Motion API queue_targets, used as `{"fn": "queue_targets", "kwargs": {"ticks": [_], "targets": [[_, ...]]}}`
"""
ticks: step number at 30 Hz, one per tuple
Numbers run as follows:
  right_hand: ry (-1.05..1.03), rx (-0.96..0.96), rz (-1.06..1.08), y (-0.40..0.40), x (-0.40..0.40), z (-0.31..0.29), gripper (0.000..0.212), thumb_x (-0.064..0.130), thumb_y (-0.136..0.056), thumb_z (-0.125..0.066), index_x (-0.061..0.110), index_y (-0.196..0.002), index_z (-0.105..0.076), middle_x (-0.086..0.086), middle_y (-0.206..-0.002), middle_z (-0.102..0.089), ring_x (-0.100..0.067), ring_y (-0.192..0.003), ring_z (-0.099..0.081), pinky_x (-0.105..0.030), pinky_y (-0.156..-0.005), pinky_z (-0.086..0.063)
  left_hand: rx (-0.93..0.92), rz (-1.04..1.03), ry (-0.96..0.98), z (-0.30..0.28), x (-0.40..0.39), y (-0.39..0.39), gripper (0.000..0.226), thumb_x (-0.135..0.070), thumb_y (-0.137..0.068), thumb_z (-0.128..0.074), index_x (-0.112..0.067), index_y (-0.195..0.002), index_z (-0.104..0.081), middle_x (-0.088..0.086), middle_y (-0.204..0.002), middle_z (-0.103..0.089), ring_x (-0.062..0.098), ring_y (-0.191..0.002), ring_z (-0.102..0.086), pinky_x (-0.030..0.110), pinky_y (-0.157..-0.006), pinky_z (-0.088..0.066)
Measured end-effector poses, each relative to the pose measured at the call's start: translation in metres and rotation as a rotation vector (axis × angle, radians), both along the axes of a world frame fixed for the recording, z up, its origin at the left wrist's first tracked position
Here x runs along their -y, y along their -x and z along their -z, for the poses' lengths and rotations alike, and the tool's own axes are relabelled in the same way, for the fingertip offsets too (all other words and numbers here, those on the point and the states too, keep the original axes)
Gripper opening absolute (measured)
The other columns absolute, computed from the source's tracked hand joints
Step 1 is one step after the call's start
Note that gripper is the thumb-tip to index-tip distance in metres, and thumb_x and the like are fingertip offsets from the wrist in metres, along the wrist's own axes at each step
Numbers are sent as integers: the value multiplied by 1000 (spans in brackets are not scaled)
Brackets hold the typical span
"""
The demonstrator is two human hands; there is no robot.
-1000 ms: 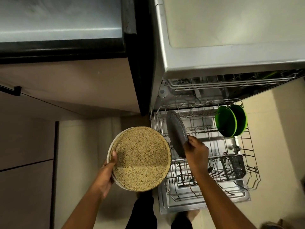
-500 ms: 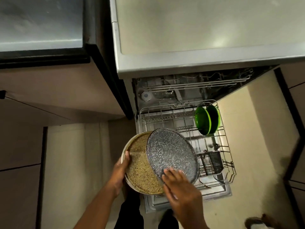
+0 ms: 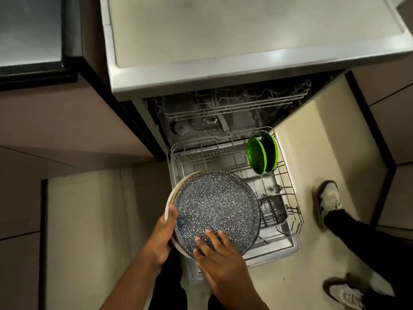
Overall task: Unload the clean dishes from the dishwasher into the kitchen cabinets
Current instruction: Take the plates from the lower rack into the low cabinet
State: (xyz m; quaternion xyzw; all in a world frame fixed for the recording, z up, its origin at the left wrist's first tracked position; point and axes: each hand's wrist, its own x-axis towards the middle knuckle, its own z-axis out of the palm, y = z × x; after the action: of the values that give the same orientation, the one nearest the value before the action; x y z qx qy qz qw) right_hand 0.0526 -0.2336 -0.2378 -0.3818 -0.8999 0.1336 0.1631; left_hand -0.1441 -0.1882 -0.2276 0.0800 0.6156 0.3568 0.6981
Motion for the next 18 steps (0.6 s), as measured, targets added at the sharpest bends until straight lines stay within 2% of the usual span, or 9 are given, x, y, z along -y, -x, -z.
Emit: {"fn": "queue_targets", "kwargs": {"ticks": [2, 5, 8, 11, 13, 16, 18], "targets": [[2, -12, -5, 1, -1, 2, 19, 28, -88, -71, 22, -106, -76, 1, -129, -67, -24, -129, -57, -48, -103, -48, 54, 8, -15, 2, 0, 1, 90, -67, -51, -82, -17, -123, -61, 9, -116, -71, 25, -108, -68, 39, -88, -54], [2, -17, -30, 7, -2, 5, 19, 29, -88, -72, 23, -105, -76, 1, -129, -68, -24, -128, -58, -46, -102, -49, 140, -19, 0, 3, 0, 8, 63, -41, -72, -76, -11, -125, -61, 16, -119, -69, 30, -110, -67, 42, -93, -51], [8, -8, -41, 16, -6, 5, 19, 32, -89, -69, 24, -105, -76, 2, -127, -69, -22, -127, -59, -46, -102, -49, 134, -52, 25, 10, -1, 17, 47, -37, -88, -66, -11, -127, -60, 15, -122, -68, 31, -112, -65, 47, -103, -45], [114, -76, -18, 21, -19, -5, 18, 31, -93, -67, 24, -109, -73, 6, -119, -72, -14, -121, -62, -44, -107, -47, 112, -50, 30, 15, -5, 22, 47, -39, -90, -58, -12, -129, -59, 14, -123, -67, 31, -113, -65, 50, -105, -43], [255, -253, 132, 20, -37, -19, 18, 24, -93, -69, 21, -110, -74, 7, -110, -75, -4, -105, -67, -33, -97, -54, 105, -53, 26, 17, -10, 24, 53, -45, -86, -66, -13, -128, -59, 13, -121, -68, 30, -112, -66, 47, -102, -46], [339, -444, 512, 3, -74, -35, 21, 22, -93, -68, 15, -112, -73, 5, -104, -76, 4, -91, -70, -18, -74, -59, 95, -41, 18, 20, -17, 27, 69, -54, -71, -75, -16, -126, -60, 10, -120, -70, 27, -109, -67, 42, -94, -49], [341, -460, 733, -18, -99, -36, 20, 17, -91, -70, 12, -110, -73, 2, -100, -76, 3, -84, -71, -15, -69, -58, 111, -32, 19, 22, -21, 27, 55, -50, -84, -67, -16, -127, -60, 10, -120, -70, 26, -107, -68, 41, -93, -49]]}}
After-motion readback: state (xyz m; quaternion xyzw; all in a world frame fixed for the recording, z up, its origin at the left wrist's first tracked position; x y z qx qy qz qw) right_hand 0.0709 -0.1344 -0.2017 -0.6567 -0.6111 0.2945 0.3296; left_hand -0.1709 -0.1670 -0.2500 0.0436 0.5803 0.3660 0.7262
